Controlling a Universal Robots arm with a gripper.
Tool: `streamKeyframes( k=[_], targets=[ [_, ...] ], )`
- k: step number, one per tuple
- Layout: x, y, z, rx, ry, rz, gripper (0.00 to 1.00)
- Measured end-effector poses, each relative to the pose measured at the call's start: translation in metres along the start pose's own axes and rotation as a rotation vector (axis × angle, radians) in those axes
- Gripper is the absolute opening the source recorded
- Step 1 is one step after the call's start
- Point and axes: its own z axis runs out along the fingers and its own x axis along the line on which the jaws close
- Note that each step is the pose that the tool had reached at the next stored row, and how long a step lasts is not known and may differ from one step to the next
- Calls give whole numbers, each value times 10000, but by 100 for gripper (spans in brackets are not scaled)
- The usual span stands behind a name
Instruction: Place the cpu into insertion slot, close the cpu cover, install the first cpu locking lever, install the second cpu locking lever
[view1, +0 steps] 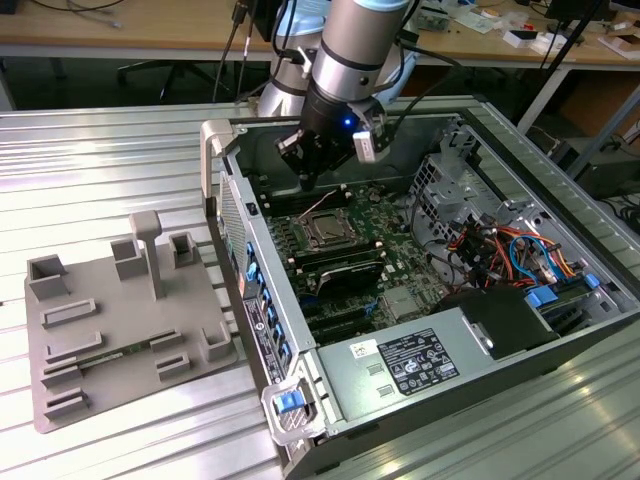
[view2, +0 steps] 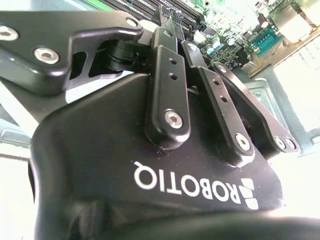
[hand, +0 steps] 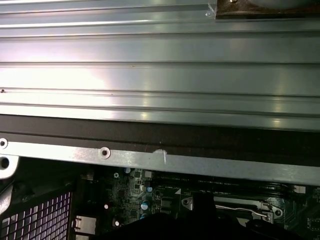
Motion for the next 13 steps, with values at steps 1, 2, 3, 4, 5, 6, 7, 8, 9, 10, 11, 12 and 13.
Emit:
streamKeyframes(
  k=[1, 2, 3, 4, 5, 6, 7, 8, 9, 10, 11, 12, 13],
  targets=[
    [0, -1, 0, 0, 0, 0, 11],
    [-1, -2, 1, 0, 0, -1, 11],
    [-2, -3, 2, 1, 0, -1, 11],
    [-2, -4, 3, 1, 1, -1, 11],
    [-3, -6, 4, 0, 1, 0, 11],
    [-3, -7, 6, 0, 0, 0, 11],
    [-4, -10, 8, -2, -3, -1, 11],
    [-3, -12, 9, -1, -1, 0, 11],
    [-3, -14, 10, 1, 0, -1, 11],
    [-3, -15, 11, 0, 0, -1, 11],
    [-3, -17, 12, 0, -1, 0, 11],
    [-3, -18, 12, 0, 0, 0, 11],
    [-4, -20, 14, 0, 0, 0, 11]
  ],
)
